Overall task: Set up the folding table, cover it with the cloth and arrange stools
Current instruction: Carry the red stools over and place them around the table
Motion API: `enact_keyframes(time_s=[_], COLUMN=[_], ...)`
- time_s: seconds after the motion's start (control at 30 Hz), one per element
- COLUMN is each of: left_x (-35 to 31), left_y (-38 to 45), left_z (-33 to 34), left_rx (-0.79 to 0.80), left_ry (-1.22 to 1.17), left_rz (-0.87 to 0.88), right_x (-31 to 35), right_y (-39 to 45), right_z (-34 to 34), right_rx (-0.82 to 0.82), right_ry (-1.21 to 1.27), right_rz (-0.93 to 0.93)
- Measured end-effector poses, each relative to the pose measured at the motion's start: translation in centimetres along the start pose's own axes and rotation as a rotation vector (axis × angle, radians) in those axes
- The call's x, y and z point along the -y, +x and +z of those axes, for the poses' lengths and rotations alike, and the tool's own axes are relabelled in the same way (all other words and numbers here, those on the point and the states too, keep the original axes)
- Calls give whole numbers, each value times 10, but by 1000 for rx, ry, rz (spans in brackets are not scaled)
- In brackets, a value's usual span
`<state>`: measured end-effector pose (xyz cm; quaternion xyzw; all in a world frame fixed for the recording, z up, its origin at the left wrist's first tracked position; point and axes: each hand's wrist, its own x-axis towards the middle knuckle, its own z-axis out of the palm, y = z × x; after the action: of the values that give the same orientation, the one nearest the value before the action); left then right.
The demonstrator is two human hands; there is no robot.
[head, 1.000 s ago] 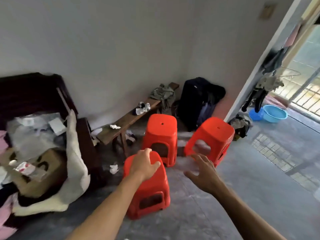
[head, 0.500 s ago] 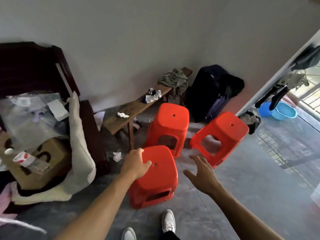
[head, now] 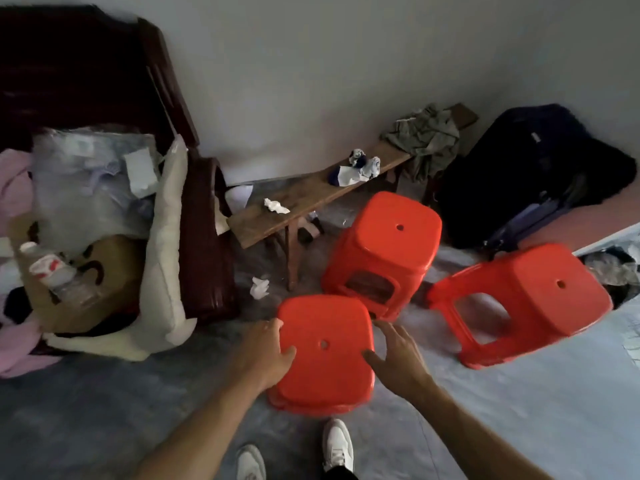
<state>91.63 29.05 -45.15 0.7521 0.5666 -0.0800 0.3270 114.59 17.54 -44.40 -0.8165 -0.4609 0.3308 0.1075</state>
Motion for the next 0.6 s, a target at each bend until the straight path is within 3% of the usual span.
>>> enact_keyframes(time_s=[0.43,0.6], left_x=[70,98], left_y=[117,131], left_z=[157,193], left_rx=[100,125], left_ry=[25,13], left_rz=[-61,-61], right_x=[-87,-103], right_y=[120,129], right_z=[131,172], right_rx=[227,200], right_ry=[-139,-116], right_rz=[157,169])
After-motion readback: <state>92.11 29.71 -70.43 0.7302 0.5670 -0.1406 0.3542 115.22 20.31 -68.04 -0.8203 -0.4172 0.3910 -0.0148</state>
